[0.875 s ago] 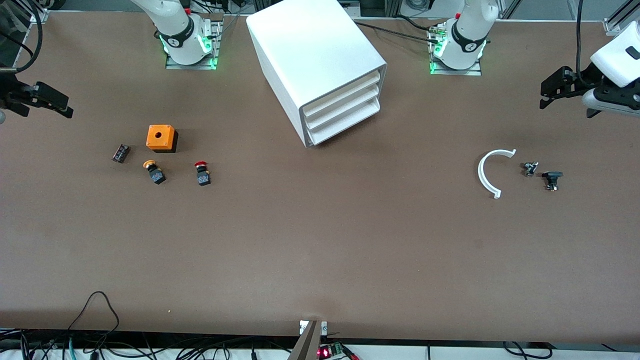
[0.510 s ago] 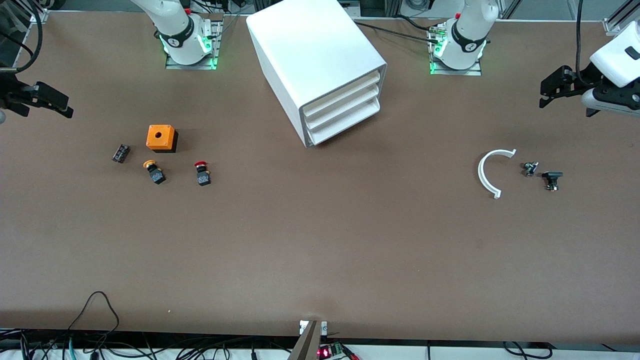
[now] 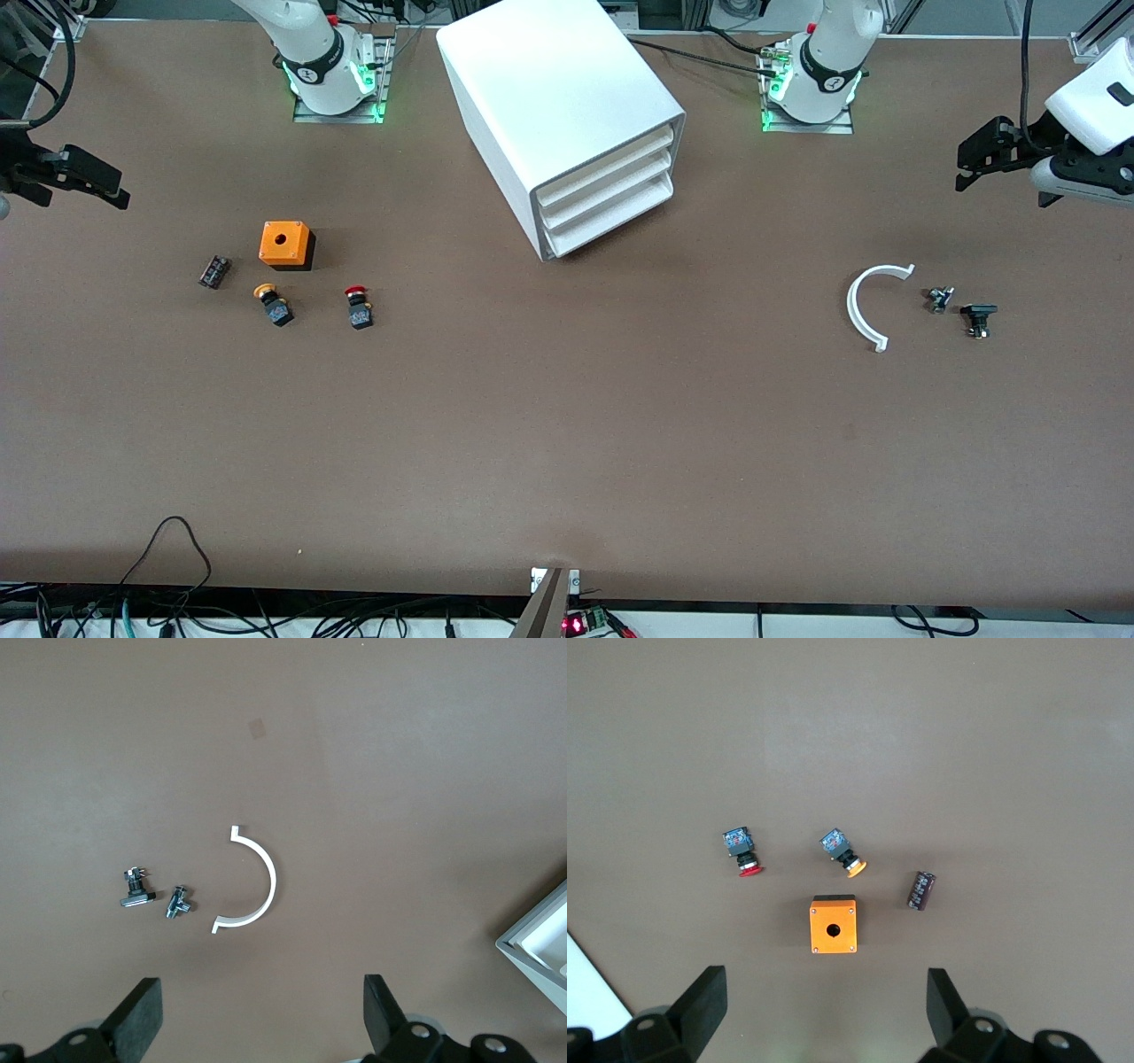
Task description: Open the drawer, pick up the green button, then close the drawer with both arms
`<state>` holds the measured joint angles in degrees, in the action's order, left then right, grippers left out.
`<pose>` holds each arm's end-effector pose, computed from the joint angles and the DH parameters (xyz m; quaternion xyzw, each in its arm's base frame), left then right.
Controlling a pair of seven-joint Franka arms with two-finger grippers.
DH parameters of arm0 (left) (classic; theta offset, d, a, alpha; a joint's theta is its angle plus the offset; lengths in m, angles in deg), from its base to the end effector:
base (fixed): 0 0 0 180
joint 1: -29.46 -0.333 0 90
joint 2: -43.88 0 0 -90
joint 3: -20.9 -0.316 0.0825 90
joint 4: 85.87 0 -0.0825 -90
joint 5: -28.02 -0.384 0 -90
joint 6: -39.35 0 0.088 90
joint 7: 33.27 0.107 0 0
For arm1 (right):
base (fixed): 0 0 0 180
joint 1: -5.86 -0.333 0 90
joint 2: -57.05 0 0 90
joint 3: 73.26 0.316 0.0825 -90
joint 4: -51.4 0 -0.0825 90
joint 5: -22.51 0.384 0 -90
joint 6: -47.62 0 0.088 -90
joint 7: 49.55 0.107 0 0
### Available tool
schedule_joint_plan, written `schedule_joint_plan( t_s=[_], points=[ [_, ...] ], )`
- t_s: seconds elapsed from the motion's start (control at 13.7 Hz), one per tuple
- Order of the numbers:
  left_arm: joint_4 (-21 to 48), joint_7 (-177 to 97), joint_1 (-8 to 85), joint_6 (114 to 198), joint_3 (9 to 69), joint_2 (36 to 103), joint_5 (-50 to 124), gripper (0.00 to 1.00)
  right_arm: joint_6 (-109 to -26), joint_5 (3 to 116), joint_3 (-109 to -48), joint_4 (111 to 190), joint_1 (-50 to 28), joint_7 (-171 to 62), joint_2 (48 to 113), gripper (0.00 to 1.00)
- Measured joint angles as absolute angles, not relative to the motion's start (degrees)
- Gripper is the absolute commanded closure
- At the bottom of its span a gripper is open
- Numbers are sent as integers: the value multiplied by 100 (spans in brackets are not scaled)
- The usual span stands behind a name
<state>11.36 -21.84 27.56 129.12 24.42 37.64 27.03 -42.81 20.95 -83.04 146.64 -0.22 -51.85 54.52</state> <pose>0.5186 -0.0146 0.6230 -0.9934 0.1135 0.0117 0.0110 0.5384 -0.0397 0.6058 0.9997 -0.0117 -0.0207 0.0088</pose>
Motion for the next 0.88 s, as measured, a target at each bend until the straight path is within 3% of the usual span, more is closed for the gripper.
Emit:
schedule_joint_plan(
  t_s=[0.22, 0.88],
  points=[
    [1086, -2183, 2792, 12901, 2457, 3901, 2703, 0, -4281, 2095, -8304, 14663, -23, -5185, 5452, 0],
    [969, -2209, 2995, 13439, 2533, 5450, 2744, 0, -4280, 2095, -8303, 14662, -25, -5185, 5454, 0]
  ],
)
